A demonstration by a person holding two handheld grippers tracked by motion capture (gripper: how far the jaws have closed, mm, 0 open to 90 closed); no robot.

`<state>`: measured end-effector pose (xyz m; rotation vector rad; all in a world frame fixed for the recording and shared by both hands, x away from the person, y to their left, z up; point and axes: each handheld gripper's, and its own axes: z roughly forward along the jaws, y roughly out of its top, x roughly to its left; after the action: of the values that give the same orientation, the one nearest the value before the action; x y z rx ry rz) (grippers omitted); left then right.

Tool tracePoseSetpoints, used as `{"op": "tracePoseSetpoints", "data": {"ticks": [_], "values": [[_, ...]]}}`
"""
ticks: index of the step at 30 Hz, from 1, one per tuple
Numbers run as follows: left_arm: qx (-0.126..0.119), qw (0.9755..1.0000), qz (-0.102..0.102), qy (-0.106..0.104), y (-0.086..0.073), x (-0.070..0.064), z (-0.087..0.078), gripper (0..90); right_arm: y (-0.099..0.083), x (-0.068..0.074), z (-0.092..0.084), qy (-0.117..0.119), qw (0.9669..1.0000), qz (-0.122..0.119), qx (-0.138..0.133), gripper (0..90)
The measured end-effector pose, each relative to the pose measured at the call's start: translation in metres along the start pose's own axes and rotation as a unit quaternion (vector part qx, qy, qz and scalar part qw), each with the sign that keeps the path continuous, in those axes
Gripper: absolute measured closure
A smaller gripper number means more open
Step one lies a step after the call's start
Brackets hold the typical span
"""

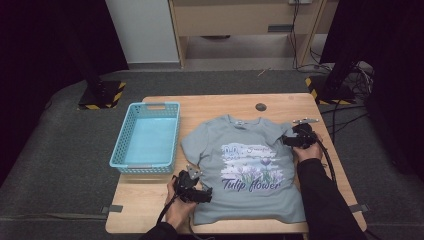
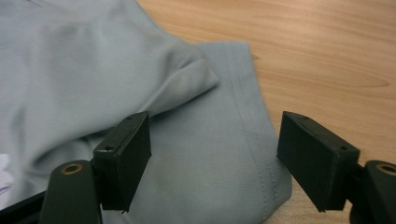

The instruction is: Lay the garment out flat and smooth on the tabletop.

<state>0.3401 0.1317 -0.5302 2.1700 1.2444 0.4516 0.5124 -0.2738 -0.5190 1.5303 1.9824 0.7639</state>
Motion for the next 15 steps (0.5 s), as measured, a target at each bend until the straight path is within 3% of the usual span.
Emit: {"op": "tracePoseSetpoints", "data": {"ticks": [4,6,8,11,12,13,15], "values": [[-0.001,1.0,0.0,0.0,0.0,0.0,0.0,1.4,-0.003,-0.003,0.008,-0.007,0.9999,0.007,0.009,28.5],[-0.003,1.0,0.0,0.0,0.0,0.0,0.001,1.0,-0.005,-0.007,0.012,0.004,0.9996,0.028,0.001,31.0],[-0.004,1.0,0.0,0.0,0.0,0.0,0.001,0.6,-0.005,-0.008,0.013,0.008,0.9995,0.03,0.0,32.0],[-0.004,1.0,-0.001,0.001,0.0,0.0,0.001,0.4,-0.006,-0.007,0.012,0.018,0.9993,0.032,-0.009,44.3],[-0.004,1.0,-0.001,0.001,0.0,0.0,0.001,0.4,-0.006,-0.007,0.012,0.018,0.9993,0.032,-0.009,44.3],[-0.005,1.0,-0.001,0.001,0.0,0.0,0.001,0.4,-0.007,-0.006,0.011,0.023,0.9992,0.03,-0.011,53.8],[-0.006,1.0,-0.001,0.001,-0.001,0.0,0.001,0.4,-0.006,-0.004,0.01,0.029,0.9992,0.026,-0.01,62.0]]}}
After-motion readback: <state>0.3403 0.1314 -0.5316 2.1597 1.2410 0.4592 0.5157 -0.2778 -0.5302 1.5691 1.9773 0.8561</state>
